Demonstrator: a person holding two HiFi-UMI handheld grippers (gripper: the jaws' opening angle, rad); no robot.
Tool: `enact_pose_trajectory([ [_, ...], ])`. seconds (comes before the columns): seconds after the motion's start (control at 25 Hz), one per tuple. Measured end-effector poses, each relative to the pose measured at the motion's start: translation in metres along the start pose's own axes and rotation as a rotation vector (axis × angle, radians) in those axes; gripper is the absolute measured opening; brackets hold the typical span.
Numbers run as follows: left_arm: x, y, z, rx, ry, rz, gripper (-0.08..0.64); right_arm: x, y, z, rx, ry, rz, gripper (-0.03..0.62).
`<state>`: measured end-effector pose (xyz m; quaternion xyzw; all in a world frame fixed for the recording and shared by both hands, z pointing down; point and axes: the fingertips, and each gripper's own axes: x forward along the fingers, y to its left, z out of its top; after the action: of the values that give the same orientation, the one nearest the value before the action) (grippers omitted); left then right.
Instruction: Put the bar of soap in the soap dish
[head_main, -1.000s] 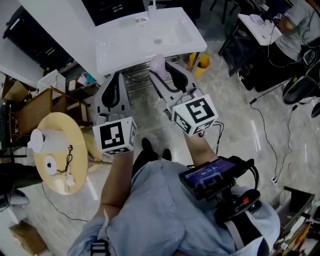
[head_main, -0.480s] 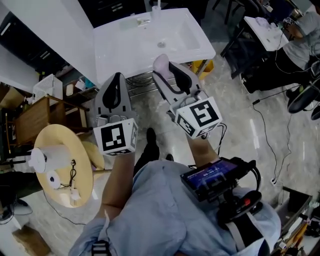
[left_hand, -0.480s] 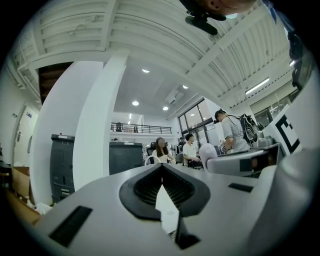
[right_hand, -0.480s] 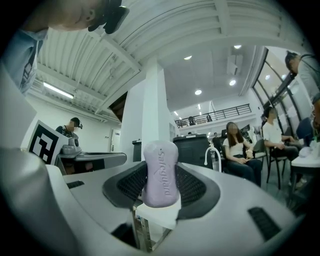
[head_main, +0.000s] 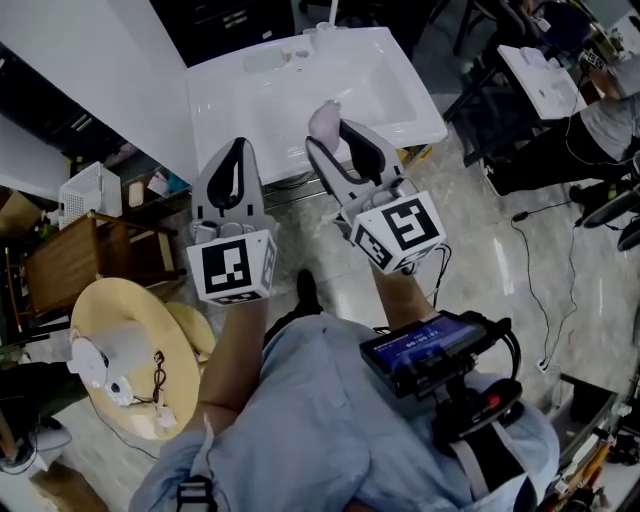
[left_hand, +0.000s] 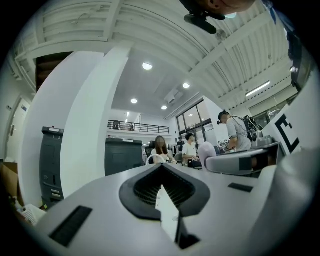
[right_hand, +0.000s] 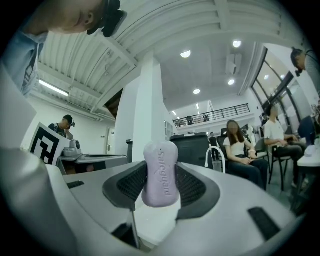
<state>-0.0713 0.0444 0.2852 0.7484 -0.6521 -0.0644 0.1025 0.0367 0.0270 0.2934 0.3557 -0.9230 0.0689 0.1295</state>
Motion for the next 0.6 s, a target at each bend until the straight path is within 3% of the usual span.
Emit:
enact_pose_trajectory([
  [0.6, 0.051, 0.036, -0.007, -0.014, -0.011, -0.043, 0.009, 0.055, -0.023, 0.007, -0.011, -0.005, -0.033, 0.188],
])
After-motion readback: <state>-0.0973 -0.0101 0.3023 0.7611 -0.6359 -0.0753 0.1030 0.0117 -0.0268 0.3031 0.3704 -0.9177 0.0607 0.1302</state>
